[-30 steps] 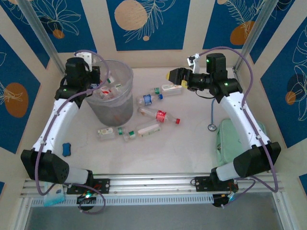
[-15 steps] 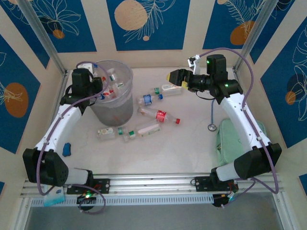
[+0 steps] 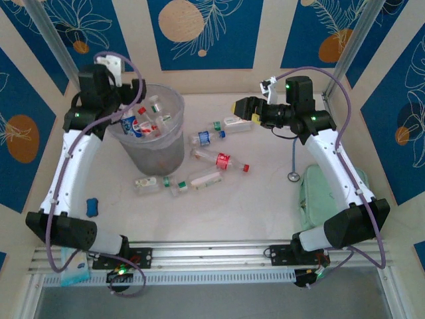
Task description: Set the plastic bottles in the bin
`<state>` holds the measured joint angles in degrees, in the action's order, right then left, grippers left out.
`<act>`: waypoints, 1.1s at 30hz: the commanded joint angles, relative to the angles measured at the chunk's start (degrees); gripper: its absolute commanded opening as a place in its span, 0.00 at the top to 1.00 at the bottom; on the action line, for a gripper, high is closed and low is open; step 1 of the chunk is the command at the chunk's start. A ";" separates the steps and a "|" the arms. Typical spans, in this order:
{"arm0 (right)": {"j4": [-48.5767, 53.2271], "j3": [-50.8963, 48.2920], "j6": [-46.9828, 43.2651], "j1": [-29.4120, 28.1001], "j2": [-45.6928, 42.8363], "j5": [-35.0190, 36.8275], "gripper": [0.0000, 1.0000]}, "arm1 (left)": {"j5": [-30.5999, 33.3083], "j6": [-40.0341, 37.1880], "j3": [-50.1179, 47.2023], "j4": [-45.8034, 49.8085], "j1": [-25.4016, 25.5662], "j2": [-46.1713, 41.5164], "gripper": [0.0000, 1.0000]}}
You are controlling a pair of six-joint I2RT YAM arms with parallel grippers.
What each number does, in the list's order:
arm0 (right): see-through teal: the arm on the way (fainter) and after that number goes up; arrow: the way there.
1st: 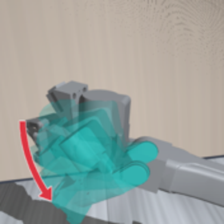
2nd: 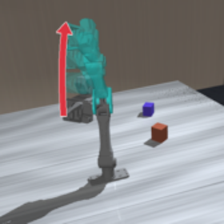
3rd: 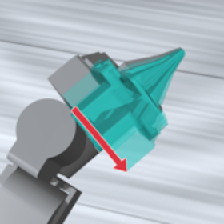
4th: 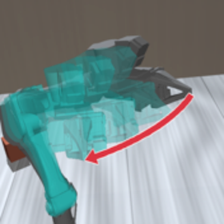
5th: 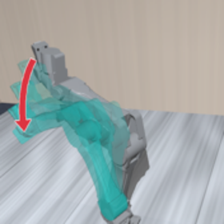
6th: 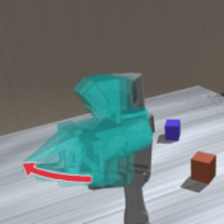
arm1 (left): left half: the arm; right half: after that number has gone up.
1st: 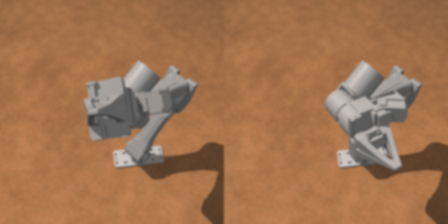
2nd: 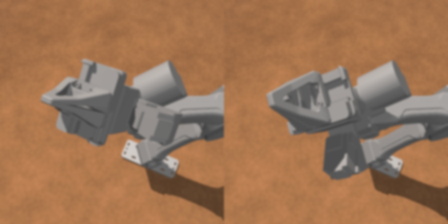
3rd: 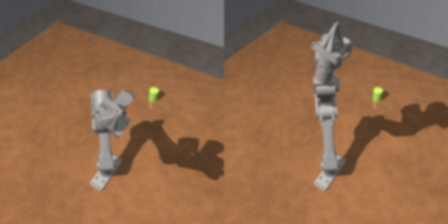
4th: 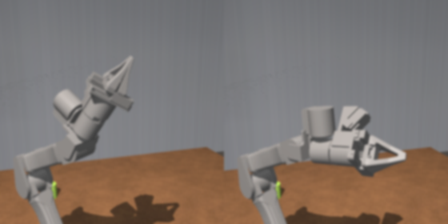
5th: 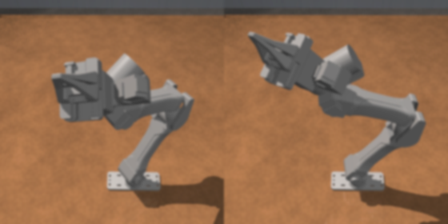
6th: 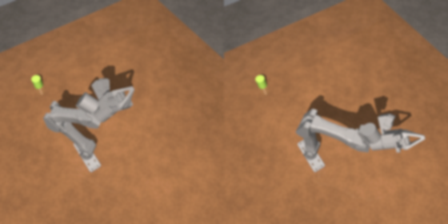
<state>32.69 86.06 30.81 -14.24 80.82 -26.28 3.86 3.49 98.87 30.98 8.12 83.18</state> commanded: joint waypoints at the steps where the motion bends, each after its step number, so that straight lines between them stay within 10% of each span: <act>1: 2.12 0.32 -1.67 -0.36 -0.70 0.38 0.02 | 0.35 -3.74 8.66 5.39 -0.72 6.82 0.21; 9: 5.14 -0.19 -3.21 -0.14 -3.02 2.57 0.02 | 2.57 -3.98 23.31 9.79 -1.77 20.73 0.70; 16: 5.66 -0.99 -3.47 0.18 -3.94 2.98 0.02 | 2.20 -1.29 18.58 10.29 -3.81 20.28 0.92; 33: 3.79 -1.42 -2.40 -0.31 -2.57 2.29 0.02 | -0.02 2.44 -9.75 2.09 -5.04 8.10 1.00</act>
<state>36.91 85.45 28.49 -14.24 77.93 -23.51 4.32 4.27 92.55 32.86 4.23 91.85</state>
